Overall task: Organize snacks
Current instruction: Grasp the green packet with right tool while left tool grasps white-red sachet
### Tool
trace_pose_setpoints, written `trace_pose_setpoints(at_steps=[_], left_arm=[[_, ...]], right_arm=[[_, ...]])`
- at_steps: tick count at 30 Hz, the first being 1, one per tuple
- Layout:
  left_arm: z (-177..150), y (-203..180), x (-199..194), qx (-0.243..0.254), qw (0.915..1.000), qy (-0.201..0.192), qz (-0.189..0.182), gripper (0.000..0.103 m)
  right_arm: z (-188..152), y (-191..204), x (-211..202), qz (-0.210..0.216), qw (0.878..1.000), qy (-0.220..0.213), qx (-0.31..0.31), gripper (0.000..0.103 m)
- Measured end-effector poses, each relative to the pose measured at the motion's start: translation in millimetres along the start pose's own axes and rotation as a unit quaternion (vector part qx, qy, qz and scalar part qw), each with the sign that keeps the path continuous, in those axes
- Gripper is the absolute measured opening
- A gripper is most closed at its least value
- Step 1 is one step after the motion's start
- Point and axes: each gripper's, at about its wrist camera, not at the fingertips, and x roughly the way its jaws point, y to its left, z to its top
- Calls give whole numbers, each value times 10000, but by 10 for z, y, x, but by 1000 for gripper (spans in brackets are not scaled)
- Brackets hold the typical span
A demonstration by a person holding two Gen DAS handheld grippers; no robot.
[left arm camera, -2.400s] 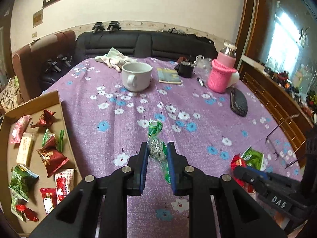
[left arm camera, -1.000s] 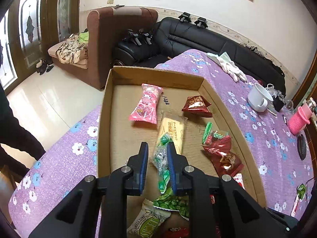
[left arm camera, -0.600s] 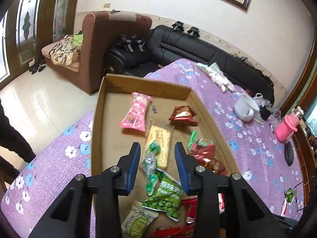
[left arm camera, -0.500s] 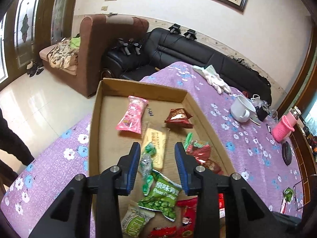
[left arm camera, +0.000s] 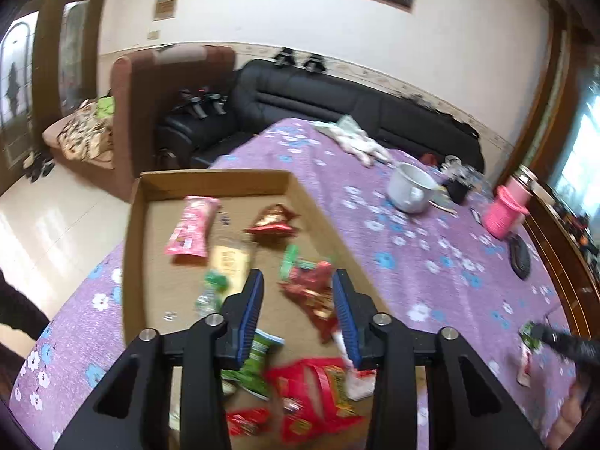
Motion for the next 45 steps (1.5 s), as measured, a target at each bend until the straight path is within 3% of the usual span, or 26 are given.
trace_pose_setpoints(at_steps=[4,8,13,18,20,22,24,27,34,38,40,45], left_arm=[[-39,-443,-106,511,9976,211,-414,44],[-122,-919,-126,921,9903,458,-939,51],[-359,-1593,-25,1425,9724,956,-1578,53],[-622,-2091,114,1726,9517,1545,-2014,54],[-717,-2271,164,1879,9475,1669,-1975,56],[-784,-2397,211,1987,9436,1756,-1983,59],[-834,-2509,241,2101,9401,1818,-1974,61],[-919,-2726,297,2331,9331,1892,-1979,69],[-1200,-3263,634,2777,9184,2164,-1805,73],[-1324,-3396,775,3003,9171,2108,-1562,73],[-1339,-3404,801,2973,9236,1924,-1468,72],[-1323,-3329,754,3099,9286,1614,-1248,31]], right_arm=[[135,-408,-25,-572,9981,-209,61,22],[194,-649,17,-671,9975,-207,-73,29],[193,-717,137,-591,9979,-12,-274,63],[144,-658,287,-812,9949,105,-592,64],[114,-612,342,-967,9921,198,-777,63],[89,-597,373,-1123,9894,294,-872,41],[100,-653,341,-1036,9918,294,-684,37],[144,-747,237,-968,9944,205,-363,24],[213,-832,-10,-977,9952,-102,16,24],[228,-831,-62,-1036,9944,-180,57,24],[237,-859,-63,-1014,9946,-165,123,24],[207,-770,-75,-902,9957,-201,-19,24]])
